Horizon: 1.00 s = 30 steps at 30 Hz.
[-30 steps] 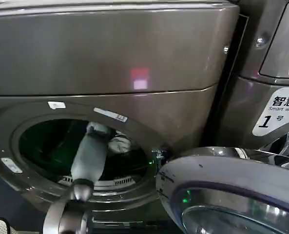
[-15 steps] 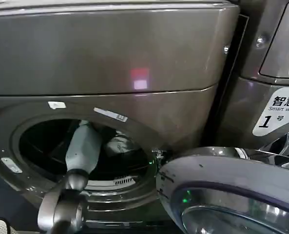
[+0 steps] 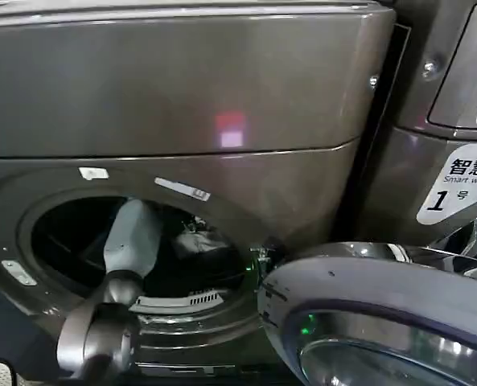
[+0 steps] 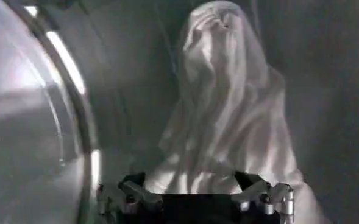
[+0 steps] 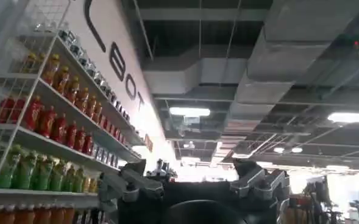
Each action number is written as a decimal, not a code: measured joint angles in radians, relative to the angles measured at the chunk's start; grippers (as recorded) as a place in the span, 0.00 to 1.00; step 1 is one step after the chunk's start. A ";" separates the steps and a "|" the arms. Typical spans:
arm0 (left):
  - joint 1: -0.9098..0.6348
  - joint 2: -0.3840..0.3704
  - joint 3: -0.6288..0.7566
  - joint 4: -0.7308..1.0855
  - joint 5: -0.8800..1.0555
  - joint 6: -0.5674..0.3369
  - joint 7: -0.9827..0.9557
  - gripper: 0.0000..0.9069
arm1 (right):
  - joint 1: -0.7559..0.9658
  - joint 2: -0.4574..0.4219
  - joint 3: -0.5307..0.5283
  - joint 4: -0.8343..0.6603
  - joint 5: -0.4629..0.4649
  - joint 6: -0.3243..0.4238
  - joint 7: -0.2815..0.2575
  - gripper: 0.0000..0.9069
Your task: Grasp the clothes from the dryer.
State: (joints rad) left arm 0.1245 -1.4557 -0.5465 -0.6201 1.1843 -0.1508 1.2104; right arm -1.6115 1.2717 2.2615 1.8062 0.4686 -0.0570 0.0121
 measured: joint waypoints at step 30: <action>0.032 0.018 -0.001 0.104 -0.068 0.030 -0.072 0.00 | -0.002 -0.006 -0.002 -0.011 -0.002 0.007 0.002 1.00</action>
State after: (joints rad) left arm 0.1561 -1.4380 -0.5476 -0.5161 1.1159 -0.1203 1.1385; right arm -1.6139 1.2655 2.2597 1.7954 0.4669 -0.0504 0.0138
